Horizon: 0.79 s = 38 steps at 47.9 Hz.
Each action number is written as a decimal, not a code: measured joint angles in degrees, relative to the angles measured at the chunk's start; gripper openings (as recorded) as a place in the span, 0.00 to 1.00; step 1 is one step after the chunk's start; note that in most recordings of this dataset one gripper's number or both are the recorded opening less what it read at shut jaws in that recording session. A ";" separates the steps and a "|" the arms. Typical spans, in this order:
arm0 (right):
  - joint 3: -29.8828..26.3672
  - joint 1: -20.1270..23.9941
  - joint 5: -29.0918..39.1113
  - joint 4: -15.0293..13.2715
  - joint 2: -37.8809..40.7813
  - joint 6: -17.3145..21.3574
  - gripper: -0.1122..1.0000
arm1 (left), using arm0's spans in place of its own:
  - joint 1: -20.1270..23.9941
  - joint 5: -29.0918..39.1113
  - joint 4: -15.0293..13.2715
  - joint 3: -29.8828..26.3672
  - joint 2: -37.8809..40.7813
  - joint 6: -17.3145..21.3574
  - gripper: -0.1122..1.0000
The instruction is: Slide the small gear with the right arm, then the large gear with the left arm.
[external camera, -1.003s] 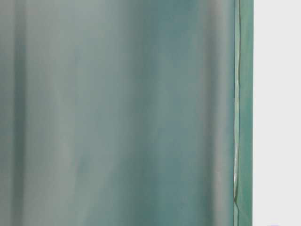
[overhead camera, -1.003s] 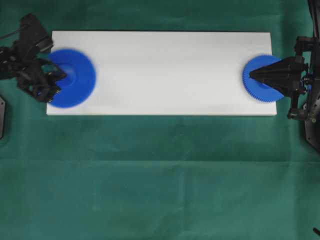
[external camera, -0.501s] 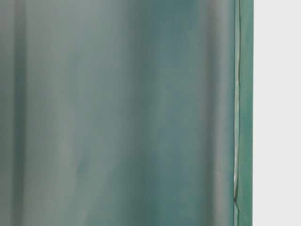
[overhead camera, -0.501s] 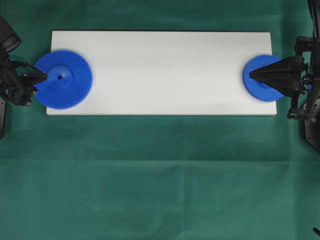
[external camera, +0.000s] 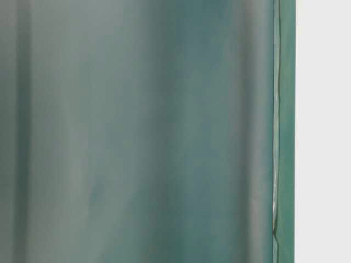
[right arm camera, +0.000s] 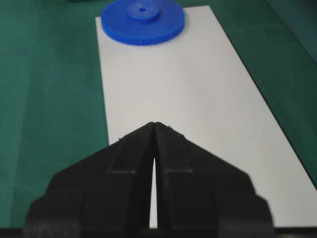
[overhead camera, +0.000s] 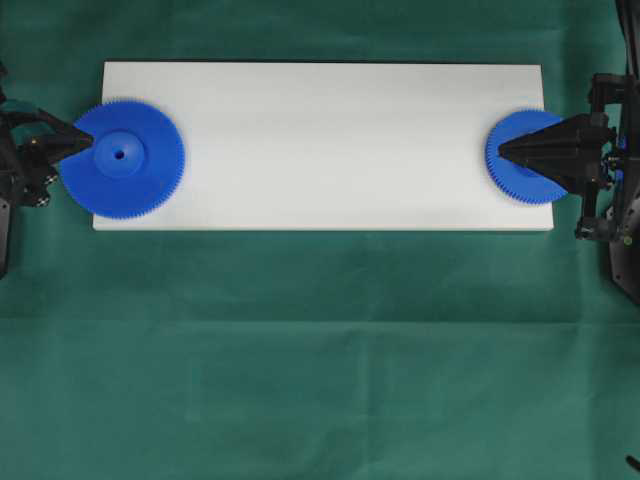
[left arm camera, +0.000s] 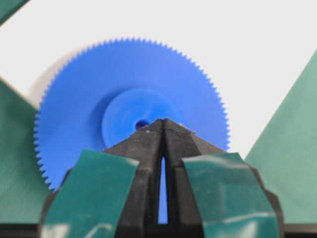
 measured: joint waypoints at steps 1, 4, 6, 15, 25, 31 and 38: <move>0.00 0.00 0.00 0.00 -0.09 0.00 0.55 | -0.18 0.00 0.00 0.00 -0.44 0.00 0.10; 0.18 0.00 0.00 0.00 0.00 0.00 0.55 | -0.44 0.00 0.00 0.00 -1.23 0.00 0.10; 0.26 0.00 0.00 0.00 0.00 0.00 0.55 | -0.62 0.00 0.09 0.00 -1.58 0.00 0.10; 0.44 0.00 0.00 0.00 -0.09 0.00 0.55 | -1.93 -1.32 0.09 0.00 -1.93 0.00 0.10; 0.53 0.00 0.00 0.00 0.00 0.00 0.55 | -4.31 -5.62 0.00 0.26 -1.93 0.09 0.10; 0.53 0.00 0.00 0.00 0.00 0.00 0.55 | -5.45 -6.86 0.00 0.26 -1.93 0.09 0.10; 0.53 0.00 -0.09 0.00 0.00 0.00 0.55 | -6.33 -7.38 0.00 0.26 -1.93 0.09 0.10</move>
